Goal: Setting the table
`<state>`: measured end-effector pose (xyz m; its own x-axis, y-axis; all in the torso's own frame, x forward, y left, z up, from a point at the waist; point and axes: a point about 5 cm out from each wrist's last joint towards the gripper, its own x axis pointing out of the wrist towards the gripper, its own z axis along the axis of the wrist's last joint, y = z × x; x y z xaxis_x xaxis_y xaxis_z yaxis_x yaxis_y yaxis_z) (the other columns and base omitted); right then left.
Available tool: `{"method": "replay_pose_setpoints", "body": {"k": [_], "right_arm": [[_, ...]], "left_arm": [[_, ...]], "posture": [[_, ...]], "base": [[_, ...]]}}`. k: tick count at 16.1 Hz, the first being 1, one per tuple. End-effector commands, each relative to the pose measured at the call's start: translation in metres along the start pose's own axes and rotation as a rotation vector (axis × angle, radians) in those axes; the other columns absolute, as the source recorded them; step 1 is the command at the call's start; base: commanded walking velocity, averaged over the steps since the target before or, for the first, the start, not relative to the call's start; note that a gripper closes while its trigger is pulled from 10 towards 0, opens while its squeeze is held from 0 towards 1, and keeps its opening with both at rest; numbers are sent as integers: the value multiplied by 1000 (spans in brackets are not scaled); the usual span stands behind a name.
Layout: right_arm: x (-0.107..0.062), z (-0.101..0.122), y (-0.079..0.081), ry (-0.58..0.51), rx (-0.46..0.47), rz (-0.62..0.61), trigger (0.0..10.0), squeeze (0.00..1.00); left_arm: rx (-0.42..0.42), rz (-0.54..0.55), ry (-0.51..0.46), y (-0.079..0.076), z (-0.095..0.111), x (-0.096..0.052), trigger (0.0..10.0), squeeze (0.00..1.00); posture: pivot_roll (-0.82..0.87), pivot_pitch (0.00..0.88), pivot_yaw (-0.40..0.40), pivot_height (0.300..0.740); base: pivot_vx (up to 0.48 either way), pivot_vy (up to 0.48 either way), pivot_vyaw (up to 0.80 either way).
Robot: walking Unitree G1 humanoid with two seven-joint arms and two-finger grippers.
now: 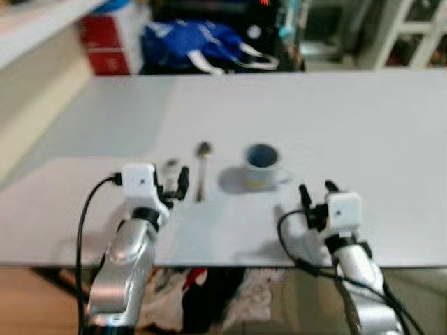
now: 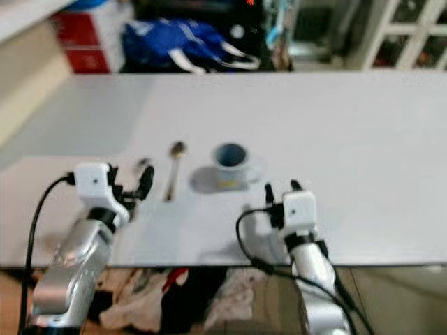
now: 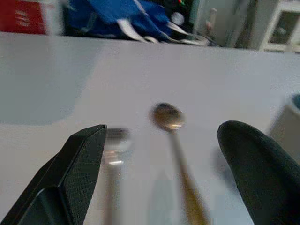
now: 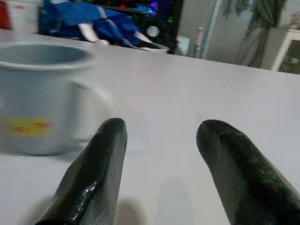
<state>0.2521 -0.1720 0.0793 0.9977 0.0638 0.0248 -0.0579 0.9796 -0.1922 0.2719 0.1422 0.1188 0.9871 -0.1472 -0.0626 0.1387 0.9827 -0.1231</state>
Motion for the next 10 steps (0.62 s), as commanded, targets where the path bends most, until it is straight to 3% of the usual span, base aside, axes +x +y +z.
{"method": "replay_pose_setpoints", "body": {"k": [1,3,4,10], "right_arm": [[0,-2,0,16,11,2,10000,0],[0,-2,0,22,8,8,10000,0],[0,-3,0,23,7,9,10000,0],[2,-6,1,35,5,22,10000,0]], "left_arm": [[-7,-39,16,-5,0,-1,10000,0],[35,-37,8,-6,1,-2,10000,0],[39,-38,13,-6,1,-2,10000,1000],[46,-65,38,-8,0,-1,10000,1000]], "posture": [[-119,0,62,731],[-121,0,61,731],[-120,0,60,731],[-119,0,64,731]], "base": [[0,0,0],[0,0,0],[0,0,0],[0,0,0]]}}
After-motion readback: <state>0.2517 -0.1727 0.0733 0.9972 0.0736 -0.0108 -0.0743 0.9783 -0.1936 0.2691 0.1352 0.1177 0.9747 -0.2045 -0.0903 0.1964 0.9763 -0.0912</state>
